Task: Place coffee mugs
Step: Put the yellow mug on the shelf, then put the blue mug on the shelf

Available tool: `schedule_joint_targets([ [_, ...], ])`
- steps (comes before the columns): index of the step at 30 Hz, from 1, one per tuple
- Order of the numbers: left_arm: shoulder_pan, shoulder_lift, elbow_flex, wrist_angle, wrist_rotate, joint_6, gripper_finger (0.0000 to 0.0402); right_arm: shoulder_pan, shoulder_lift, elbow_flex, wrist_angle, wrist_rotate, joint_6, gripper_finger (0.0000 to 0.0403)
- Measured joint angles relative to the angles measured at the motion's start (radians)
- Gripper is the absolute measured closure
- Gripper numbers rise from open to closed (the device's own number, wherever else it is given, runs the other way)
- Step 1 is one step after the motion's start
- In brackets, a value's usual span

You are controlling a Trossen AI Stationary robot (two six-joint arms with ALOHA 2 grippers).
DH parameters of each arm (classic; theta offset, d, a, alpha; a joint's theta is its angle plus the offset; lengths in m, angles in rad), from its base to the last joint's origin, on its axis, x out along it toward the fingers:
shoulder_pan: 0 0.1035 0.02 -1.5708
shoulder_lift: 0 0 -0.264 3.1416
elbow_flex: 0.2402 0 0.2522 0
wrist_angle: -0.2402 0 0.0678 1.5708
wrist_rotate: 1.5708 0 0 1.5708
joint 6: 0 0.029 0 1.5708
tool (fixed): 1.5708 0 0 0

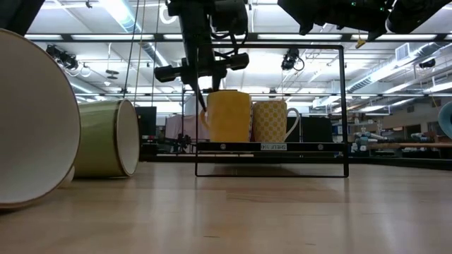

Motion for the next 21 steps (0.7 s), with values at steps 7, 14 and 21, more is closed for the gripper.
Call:
schedule_joint_targets([
  [7, 0.000, 0.000, 0.000, -0.002, 0.000, 0.039, 0.0272, 0.000, 0.000, 0.000, -0.021, 0.000, 0.000, 0.0242],
  [14, -0.002, -0.024, 0.000, -0.007, 0.041, 0.088, 0.0271, 0.000, 0.000, 0.000, -0.021, 0.000, 0.000, 0.0242],
  [21, -0.010, -0.103, 0.000, -0.011, 0.003, 0.168, 0.0271, 0.000, 0.000, 0.000, -0.037, 0.000, 0.000, 0.0242],
])
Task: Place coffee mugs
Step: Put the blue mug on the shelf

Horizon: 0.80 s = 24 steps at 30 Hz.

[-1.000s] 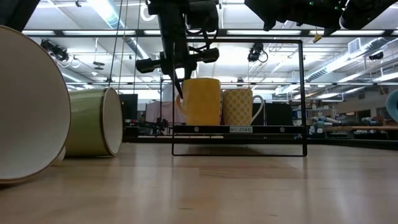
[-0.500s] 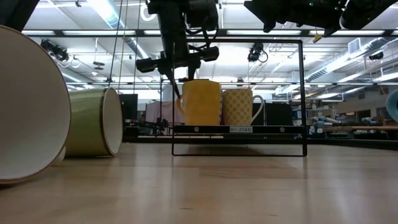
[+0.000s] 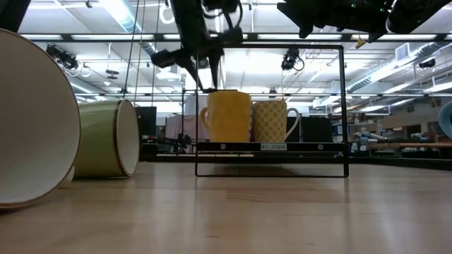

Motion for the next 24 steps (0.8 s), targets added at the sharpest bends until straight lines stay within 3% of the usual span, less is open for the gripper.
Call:
schedule_joint_targets([
  [8, -0.020, -0.131, 0.000, -0.013, 0.000, 0.480, 0.0271, 0.000, 0.000, 0.000, -0.078, 0.000, 0.000, 0.0242],
  [16, -0.124, -0.248, 0.000, -0.024, 0.000, 0.912, 0.0271, 0.001, 0.000, 0.000, -0.107, -0.004, 0.017, 0.0242],
  [21, -0.183, -0.313, -0.018, -0.060, 0.002, 1.039, 0.0272, 0.003, 0.000, 0.000, -0.074, -0.025, 0.073, 0.0242],
  [24, -0.195, -0.398, -0.139, -0.043, -0.018, 1.058, 0.0272, 0.022, 0.000, 0.000, -0.005, -0.025, 0.132, 0.0242],
])
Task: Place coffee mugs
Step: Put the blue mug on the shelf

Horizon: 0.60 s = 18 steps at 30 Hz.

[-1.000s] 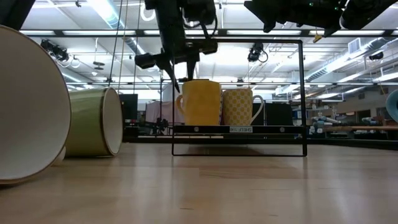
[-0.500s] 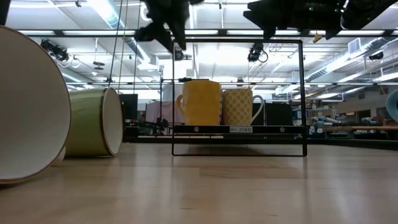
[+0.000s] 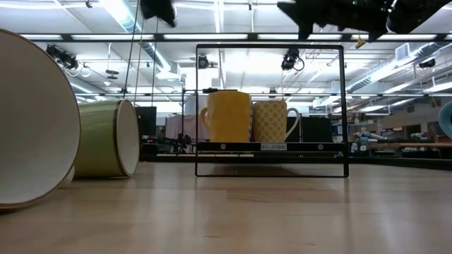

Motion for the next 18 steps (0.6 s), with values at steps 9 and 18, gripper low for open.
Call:
schedule_joint_targets([
  [9, 0.026, -0.360, -0.530, 0.307, -0.004, 0.007, 0.0272, 0.139, 0.001, 0.245, -0.401, 0.222, 0.030, 0.0242],
  [18, 0.027, -0.551, -0.753, 0.554, -0.004, 0.004, 0.0272, 0.286, 0.057, 0.649, -1.257, 0.437, 0.257, 0.0242],
])
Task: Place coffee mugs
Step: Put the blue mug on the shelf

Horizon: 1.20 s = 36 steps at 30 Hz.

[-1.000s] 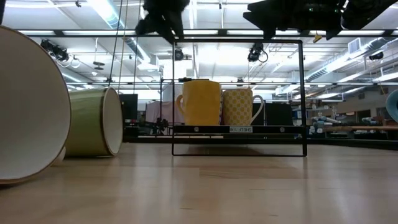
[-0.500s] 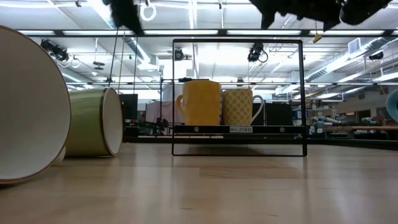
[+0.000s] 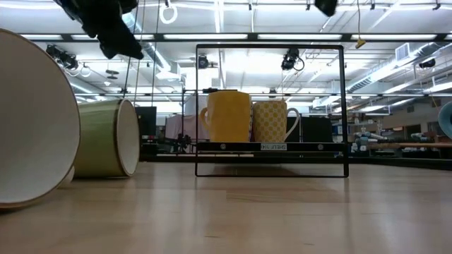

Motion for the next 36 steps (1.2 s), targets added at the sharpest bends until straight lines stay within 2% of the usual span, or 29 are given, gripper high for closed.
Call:
schedule_joint_targets([
  [5, 0.004, 0.001, -0.013, 0.102, 0.000, 0.007, 0.0272, 0.108, 0.018, 0.036, -0.180, -0.061, 0.247, 0.0243],
  [13, 0.004, 0.000, -0.013, 0.193, 0.000, 0.011, 0.0272, 0.285, 0.071, 0.036, -0.348, -0.082, 0.397, 0.0243],
  [27, 0.004, 0.000, -0.013, 0.197, -0.010, -0.028, 0.0272, 0.522, 0.250, 0.035, -0.482, -0.074, 0.373, 0.0243],
  [36, 0.004, 0.001, -0.013, 0.207, -0.019, -0.028, 0.0272, 0.615, 0.384, 0.034, -0.494, -0.046, 0.285, 0.0243],
])
